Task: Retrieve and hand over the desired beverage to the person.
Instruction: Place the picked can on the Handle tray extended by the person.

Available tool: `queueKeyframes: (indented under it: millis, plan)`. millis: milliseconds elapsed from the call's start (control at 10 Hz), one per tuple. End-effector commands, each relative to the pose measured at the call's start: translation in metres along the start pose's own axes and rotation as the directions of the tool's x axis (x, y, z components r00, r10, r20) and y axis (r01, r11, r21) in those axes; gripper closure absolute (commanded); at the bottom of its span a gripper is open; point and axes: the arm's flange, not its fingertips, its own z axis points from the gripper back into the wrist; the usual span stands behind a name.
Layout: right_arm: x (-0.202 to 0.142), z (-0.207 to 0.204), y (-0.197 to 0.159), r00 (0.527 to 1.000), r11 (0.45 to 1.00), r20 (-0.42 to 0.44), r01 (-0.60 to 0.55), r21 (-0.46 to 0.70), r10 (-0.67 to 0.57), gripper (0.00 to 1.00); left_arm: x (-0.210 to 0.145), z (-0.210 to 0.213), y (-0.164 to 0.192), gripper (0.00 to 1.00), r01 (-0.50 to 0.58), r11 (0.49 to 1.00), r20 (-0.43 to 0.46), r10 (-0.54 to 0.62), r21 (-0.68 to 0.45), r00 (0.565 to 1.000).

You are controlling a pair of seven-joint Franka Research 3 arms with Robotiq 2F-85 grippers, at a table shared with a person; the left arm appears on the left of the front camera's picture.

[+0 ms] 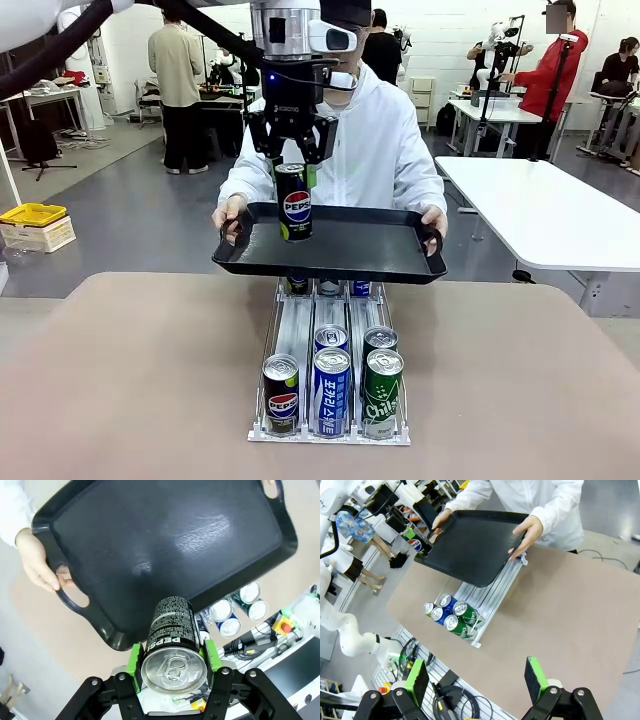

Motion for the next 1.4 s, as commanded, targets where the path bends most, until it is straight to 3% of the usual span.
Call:
queueKeyframes:
  millis: [0,400,1300]
  plan:
    - [0.002,-0.001,-0.001,1.000,1.000,0.007,-0.011,0.023,0.011,0.00,0.016,0.012,0.007,0.41,-0.074,0.997,0.022,0.074,0.032,0.997]
    - [0.002,-0.001,-0.001,1.000,1.000,0.007,-0.011,0.023,0.011,0.00,0.037,-0.013,0.031,0.41,-0.170,0.985,-0.038,0.172,0.037,0.984]
    - [0.002,-0.001,-0.001,1.000,1.000,0.007,-0.011,0.023,0.011,0.00,0.045,-0.049,0.032,0.41,-0.176,0.984,-0.140,0.177,0.020,0.974]
